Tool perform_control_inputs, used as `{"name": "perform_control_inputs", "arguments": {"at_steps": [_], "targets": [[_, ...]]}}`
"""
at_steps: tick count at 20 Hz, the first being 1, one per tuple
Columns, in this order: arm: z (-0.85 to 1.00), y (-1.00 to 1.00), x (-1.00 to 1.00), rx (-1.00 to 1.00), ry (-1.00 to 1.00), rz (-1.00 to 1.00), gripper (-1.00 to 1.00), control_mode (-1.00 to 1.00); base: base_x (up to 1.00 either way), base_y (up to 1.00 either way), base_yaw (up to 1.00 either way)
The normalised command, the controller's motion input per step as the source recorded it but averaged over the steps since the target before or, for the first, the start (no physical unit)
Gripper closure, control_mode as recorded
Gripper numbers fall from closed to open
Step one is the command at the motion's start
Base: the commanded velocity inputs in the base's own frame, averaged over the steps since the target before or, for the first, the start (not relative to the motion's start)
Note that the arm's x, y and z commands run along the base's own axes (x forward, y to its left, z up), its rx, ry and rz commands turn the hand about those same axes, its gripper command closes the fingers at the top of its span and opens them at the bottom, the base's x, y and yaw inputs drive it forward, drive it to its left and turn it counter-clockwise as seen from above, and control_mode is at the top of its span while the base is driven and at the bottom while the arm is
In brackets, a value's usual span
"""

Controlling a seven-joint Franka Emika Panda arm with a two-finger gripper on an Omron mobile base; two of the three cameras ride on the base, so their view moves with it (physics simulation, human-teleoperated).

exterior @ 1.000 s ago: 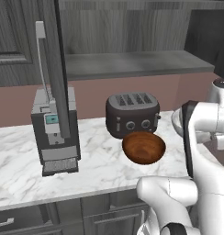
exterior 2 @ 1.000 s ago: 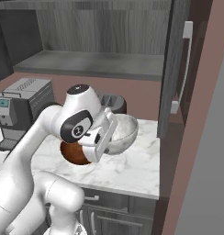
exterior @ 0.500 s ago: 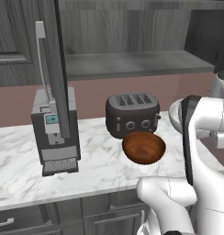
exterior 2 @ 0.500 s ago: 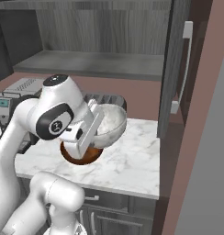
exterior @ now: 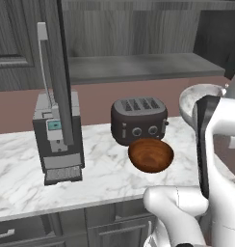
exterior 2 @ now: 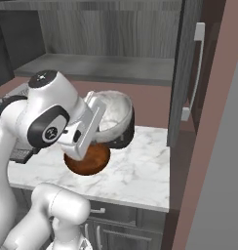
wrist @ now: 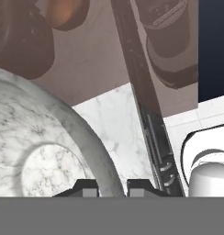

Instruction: Open the cabinet. Pick the bowls from the counter and place them in the cabinet. Then close the cabinet.

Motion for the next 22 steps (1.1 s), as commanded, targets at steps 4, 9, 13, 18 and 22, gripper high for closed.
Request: {"name": "perform_control_inputs", "arguments": {"at_steps": [4, 9, 13, 18, 22], "targets": [[0.56, 0.01, 0.0, 0.02, -0.1, 0.0, 1.0, -1.0, 0.0, 0.0, 0.0], [0.47, 0.0, 0.0, 0.01, -0.08, 0.0, 1.0, -1.0, 0.0, 0.0, 0.0], [0.33, 0.0, 0.01, 0.0, -0.12, 0.0, 1.0, -1.0, 0.0, 0.0, 0.0], [0.19, 0.0, 0.09, 0.0, -0.14, 0.0, 1.0, -1.0, 0.0, 0.0, 0.0], [0.1, 0.02, 0.16, 0.0, -0.14, 0.0, 1.0, -1.0, 0.0, 0.0, 0.0]]}}
